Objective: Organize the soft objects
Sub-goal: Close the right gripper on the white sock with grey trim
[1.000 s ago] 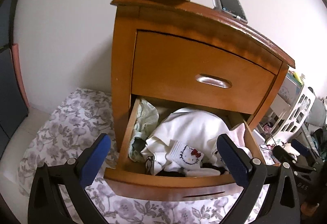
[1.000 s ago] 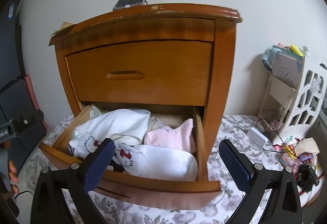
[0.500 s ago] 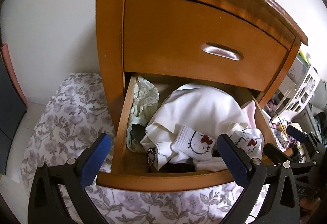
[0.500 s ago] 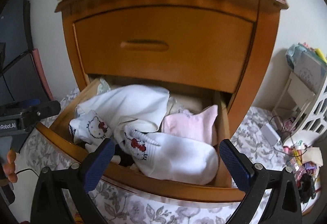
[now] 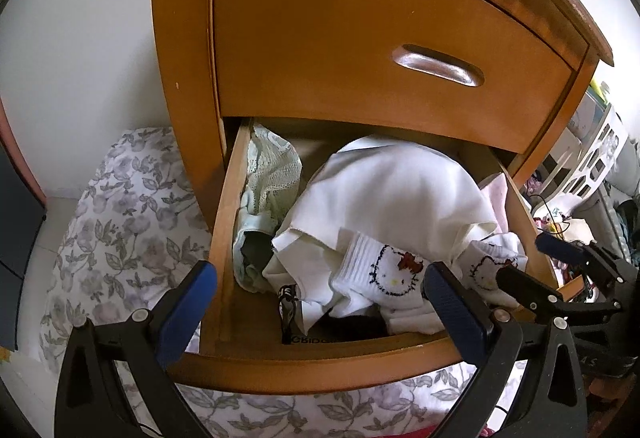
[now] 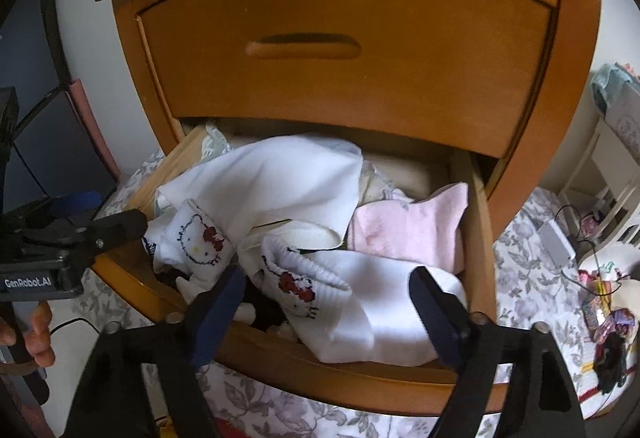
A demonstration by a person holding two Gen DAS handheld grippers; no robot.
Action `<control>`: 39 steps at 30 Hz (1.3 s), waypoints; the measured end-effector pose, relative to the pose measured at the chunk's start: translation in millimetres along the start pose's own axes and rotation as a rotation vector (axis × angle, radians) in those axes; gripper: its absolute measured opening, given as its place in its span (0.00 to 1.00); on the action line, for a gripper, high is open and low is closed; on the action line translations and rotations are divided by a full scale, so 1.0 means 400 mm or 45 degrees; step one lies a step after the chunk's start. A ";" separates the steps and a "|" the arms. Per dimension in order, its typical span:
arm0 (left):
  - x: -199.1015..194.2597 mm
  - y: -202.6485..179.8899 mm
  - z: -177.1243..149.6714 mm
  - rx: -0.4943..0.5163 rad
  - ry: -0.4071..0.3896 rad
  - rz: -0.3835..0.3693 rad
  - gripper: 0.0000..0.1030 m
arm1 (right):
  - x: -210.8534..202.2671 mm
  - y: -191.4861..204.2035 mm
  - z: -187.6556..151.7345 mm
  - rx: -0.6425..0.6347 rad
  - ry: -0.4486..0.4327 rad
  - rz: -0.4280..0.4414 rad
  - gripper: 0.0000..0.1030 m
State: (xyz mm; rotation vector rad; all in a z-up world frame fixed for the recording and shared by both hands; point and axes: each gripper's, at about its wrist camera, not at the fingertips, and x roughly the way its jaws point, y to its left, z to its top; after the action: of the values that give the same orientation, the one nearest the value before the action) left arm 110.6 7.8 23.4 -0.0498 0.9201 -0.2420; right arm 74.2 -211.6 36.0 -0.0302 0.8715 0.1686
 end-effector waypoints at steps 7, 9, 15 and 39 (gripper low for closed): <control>0.021 0.007 0.006 -0.010 0.016 -0.013 1.00 | 0.033 0.008 0.002 -0.002 0.056 0.069 0.57; 0.021 0.009 0.006 -0.012 0.016 -0.015 1.00 | 0.041 0.015 0.006 -0.012 0.062 0.093 0.52; 0.023 0.017 0.004 -0.026 0.021 -0.019 1.00 | 0.044 0.024 0.003 -0.012 0.037 0.117 0.28; 0.052 0.005 0.002 0.019 0.110 -0.079 0.81 | -0.051 -0.121 -0.006 0.194 -0.129 0.022 0.11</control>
State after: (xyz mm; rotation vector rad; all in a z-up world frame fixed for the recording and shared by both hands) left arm 123.6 5.1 7.3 -0.0544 1.0033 -0.3106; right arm 67.2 -262.2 48.0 0.1270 0.7813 0.1184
